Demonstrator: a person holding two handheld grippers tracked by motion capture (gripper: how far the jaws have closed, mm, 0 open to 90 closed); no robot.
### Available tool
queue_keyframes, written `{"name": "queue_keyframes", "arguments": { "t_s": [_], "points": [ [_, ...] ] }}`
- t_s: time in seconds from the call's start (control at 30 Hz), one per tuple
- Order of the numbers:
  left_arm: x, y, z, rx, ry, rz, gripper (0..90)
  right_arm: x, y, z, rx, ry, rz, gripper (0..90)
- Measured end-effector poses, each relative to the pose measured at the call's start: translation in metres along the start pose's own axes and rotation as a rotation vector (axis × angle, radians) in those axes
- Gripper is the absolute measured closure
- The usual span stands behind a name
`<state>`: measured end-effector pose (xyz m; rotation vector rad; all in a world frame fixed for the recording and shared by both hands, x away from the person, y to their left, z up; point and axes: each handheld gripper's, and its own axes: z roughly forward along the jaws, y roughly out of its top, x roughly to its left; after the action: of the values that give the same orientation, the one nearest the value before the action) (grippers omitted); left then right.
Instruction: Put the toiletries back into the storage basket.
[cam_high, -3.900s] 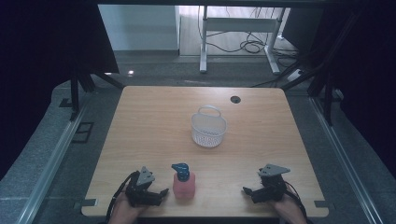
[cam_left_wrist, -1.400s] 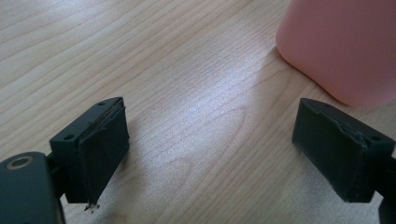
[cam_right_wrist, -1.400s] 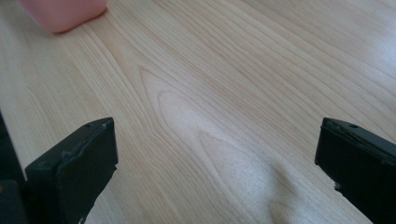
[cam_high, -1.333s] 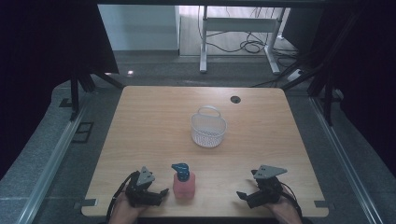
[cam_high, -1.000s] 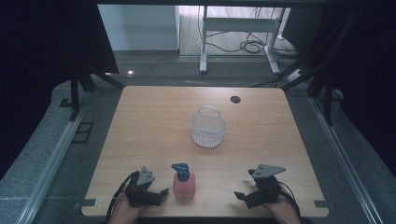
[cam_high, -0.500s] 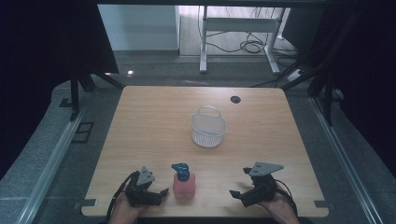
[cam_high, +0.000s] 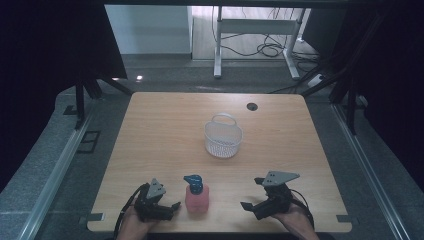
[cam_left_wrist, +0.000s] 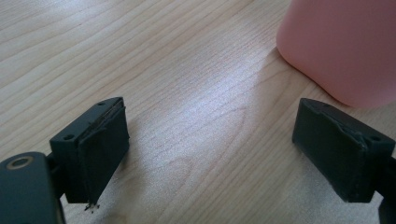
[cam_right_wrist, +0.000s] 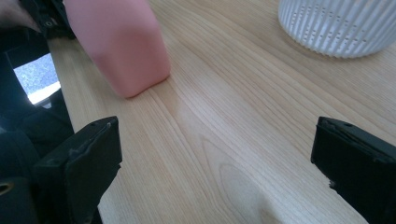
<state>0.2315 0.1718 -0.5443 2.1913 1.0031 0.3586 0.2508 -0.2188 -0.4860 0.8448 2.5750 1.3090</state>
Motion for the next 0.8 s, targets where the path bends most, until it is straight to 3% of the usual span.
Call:
{"name": "queue_keyframes", "arguments": {
  "t_s": [0.4,0.8],
  "points": [
    [0.000,0.000,0.000,0.000,0.000,0.000,10.5,0.009,0.015,0.009,-0.009,0.046,-0.002,0.3],
    [0.000,0.000,0.000,-0.001,0.001,-0.002,10.5,0.017,0.029,0.021,-0.001,0.077,-0.034,3.9]
  ]
}}
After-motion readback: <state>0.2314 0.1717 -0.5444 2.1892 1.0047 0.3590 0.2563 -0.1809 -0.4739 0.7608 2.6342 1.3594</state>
